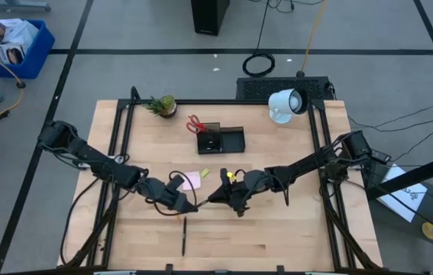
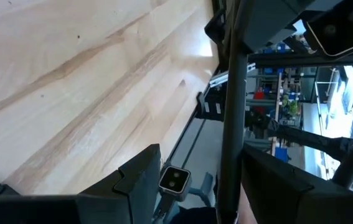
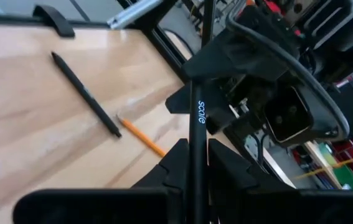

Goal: Pick and place office supplies into organizer
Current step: Put the right pen into the mesh organizer

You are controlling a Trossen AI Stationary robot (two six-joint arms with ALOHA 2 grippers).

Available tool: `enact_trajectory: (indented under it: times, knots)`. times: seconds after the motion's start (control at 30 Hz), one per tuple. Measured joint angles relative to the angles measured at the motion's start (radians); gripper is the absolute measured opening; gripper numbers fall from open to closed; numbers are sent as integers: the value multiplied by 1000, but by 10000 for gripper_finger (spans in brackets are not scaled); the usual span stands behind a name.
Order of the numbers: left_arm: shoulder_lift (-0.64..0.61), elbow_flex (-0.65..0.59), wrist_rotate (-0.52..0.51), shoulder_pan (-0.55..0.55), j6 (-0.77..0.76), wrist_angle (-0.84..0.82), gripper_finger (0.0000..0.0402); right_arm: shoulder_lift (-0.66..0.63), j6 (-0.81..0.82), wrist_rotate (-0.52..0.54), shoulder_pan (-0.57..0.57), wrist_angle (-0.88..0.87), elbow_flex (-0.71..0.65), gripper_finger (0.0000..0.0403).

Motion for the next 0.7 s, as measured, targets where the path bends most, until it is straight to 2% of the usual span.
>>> enact_trajectory:
  times: [0.17,0.57,0.7]
  knots:
    - [0,1,5,1,0,-2,192,9,3,-19,-3,-7,7,36]
    - [0,0,14,0,66,6,31,84,2,-27,-5,22,47,36]
    - [-1,0,17,1,99,8,13,84,0,6,-4,30,47,37]
